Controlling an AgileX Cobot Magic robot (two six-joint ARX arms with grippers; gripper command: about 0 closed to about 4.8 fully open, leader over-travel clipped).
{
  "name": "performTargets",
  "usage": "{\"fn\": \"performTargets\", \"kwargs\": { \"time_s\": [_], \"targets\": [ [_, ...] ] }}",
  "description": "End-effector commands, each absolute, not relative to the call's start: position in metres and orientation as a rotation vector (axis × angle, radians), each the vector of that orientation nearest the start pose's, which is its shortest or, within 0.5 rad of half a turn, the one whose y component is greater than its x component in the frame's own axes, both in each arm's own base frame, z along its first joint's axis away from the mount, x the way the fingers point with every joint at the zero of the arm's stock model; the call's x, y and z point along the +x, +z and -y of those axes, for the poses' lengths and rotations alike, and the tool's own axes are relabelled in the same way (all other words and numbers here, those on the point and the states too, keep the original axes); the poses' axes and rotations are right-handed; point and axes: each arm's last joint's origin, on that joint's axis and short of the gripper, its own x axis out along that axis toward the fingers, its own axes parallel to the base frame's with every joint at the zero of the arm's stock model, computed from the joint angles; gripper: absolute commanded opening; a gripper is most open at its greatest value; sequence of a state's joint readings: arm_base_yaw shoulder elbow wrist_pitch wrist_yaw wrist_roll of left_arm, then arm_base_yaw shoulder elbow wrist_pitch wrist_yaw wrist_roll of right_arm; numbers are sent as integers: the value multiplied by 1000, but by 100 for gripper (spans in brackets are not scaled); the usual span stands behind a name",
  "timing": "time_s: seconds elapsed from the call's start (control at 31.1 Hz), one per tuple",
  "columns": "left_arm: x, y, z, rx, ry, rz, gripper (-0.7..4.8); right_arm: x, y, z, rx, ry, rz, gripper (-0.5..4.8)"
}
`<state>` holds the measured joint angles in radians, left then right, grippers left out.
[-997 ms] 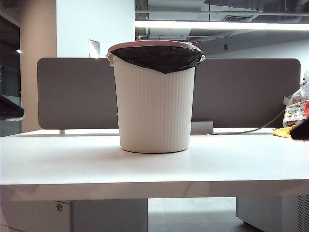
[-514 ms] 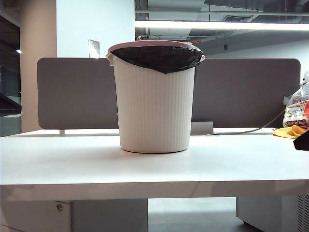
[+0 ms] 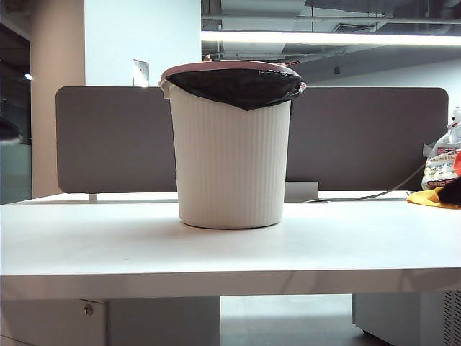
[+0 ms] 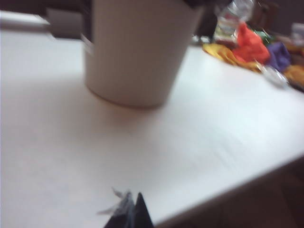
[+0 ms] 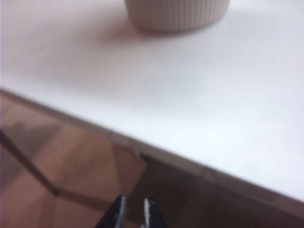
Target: Pick up all the trash on the table and put it in the trash can.
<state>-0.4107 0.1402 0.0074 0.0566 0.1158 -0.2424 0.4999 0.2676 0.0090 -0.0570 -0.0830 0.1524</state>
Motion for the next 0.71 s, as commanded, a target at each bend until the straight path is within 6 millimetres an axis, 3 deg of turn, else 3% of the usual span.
{"fn": "performTargets", "kwargs": {
  "time_s": [0.03,0.32,0.51,0.71],
  "targets": [
    [97,164,36,-236,-452,-88,-4,96,142,-49,100,512,-307,62],
    [97,174,6,-237,-168,67,-4,92,163,-32,150,391,-44,62],
    [96,174,-10,-231,-6,86,-4,94,165,-27,152,335,-28,62],
    [96,174,-15,-228,50,93,-4,96,165,-16,153,228,-18,62]
  ]
}}
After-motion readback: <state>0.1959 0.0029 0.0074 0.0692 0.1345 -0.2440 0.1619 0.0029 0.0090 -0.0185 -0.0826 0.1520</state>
